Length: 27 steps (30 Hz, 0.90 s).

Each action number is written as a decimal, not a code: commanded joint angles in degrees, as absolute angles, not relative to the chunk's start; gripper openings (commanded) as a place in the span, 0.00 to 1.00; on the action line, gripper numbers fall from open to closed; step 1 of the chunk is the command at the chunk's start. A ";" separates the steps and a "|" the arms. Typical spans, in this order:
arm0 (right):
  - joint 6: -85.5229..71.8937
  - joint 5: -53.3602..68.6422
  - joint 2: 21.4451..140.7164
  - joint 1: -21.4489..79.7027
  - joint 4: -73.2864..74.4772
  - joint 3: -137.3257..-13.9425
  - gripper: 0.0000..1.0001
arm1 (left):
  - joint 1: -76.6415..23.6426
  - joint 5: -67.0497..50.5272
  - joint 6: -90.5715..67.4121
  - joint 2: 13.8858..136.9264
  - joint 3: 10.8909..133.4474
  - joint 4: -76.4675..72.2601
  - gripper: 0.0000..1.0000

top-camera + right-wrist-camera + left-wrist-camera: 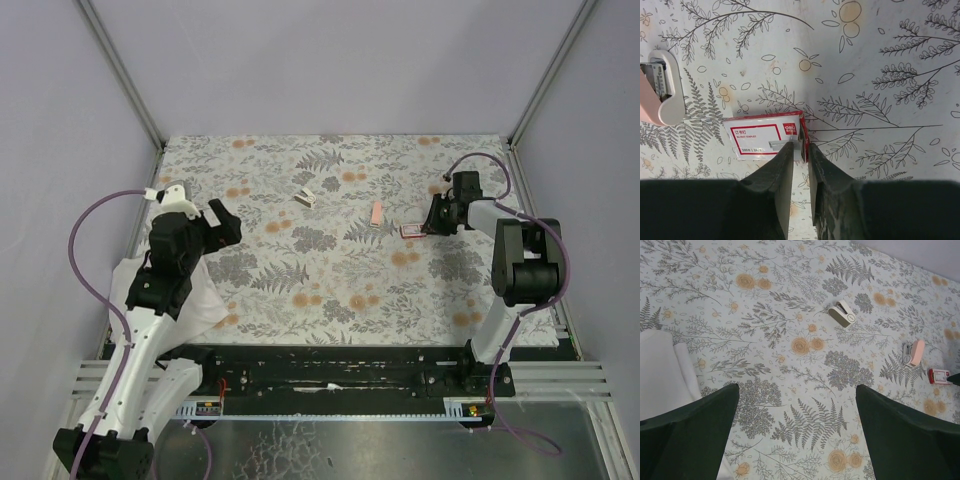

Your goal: Load the staples into the stapler

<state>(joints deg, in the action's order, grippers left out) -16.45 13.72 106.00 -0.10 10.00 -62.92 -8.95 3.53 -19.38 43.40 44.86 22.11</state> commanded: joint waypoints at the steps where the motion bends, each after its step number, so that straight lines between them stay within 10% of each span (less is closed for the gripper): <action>1: -15.77 16.24 106.66 -0.59 10.77 -65.46 0.23 | -8.70 1.47 -18.28 43.92 44.44 18.46 1.00; 7: -15.01 18.81 106.37 -0.62 10.99 -65.12 0.00 | -8.70 0.36 -17.97 44.14 44.45 18.50 1.00; 27: -13.90 31.94 96.55 16.57 11.96 -50.87 0.00 | -15.70 -19.35 -27.60 42.96 33.48 8.26 0.94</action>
